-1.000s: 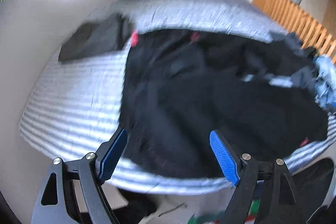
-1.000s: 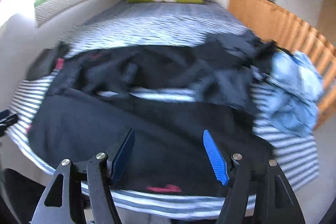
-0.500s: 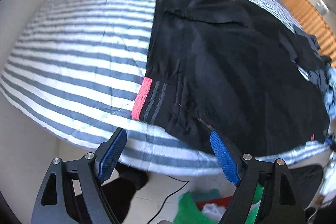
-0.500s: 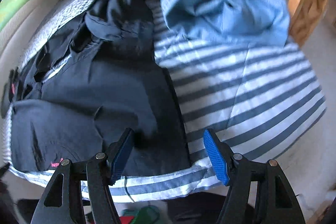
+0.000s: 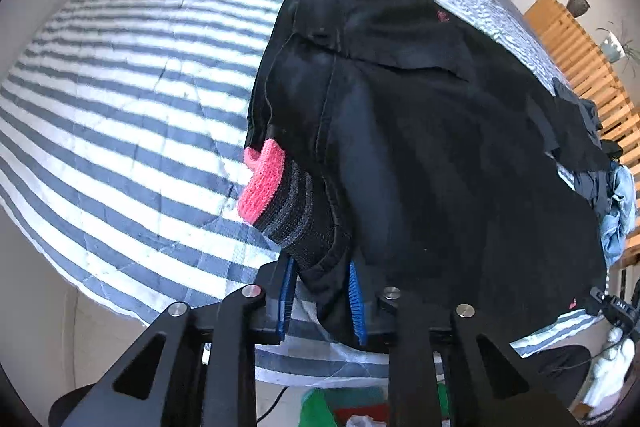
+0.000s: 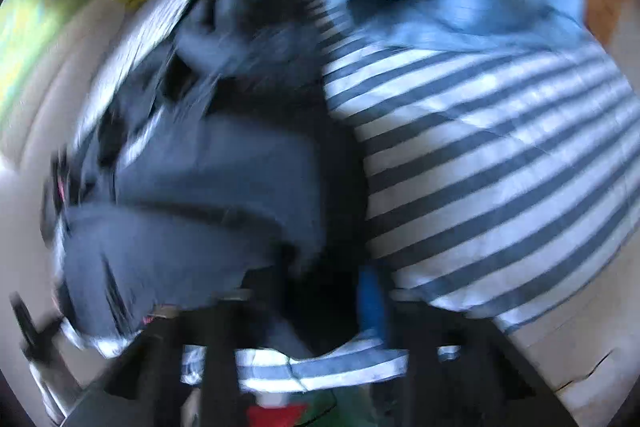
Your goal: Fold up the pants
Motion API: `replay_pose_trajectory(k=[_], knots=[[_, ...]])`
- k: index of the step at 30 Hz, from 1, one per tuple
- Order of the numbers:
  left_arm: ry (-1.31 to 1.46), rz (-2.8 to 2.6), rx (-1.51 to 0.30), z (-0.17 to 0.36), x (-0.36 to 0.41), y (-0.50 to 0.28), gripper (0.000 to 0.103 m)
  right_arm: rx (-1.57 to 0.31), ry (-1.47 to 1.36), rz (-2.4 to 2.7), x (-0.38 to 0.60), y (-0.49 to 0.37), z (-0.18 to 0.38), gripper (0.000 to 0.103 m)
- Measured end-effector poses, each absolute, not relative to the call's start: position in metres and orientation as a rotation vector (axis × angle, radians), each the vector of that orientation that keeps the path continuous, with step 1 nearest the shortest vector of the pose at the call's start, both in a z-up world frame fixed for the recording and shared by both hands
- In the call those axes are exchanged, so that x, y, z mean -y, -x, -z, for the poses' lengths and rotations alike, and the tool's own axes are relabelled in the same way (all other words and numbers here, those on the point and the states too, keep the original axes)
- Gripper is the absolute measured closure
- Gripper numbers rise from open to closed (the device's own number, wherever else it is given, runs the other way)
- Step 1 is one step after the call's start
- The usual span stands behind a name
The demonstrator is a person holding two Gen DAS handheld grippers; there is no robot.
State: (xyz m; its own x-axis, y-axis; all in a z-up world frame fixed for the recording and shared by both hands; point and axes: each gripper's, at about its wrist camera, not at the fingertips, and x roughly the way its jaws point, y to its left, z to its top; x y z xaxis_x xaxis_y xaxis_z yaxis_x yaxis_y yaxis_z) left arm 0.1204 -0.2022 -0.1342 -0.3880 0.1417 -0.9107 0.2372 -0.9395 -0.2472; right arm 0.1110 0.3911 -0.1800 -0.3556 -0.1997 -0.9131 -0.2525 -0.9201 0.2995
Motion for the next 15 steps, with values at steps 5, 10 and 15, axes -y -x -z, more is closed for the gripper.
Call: replay_pose_trajectory(k=[5,10,15], knots=[[-1.618,2.572,-0.637,0.106,0.21,-0.127,0.081,-0.618,1.698,-2.591,-0.382,-0.11,0.141,0.1],[-1.535,2.641,-0.677,0.063,0.221,-0.096,0.082,-0.906,1.574,-2.659,-0.395,-0.083,0.093,0.1],[-1.465,2.679,-0.66,0.025,0.231,-0.028,0.082,-1.061,1.475,-2.695,-0.388,-0.011,0.051,0.1]])
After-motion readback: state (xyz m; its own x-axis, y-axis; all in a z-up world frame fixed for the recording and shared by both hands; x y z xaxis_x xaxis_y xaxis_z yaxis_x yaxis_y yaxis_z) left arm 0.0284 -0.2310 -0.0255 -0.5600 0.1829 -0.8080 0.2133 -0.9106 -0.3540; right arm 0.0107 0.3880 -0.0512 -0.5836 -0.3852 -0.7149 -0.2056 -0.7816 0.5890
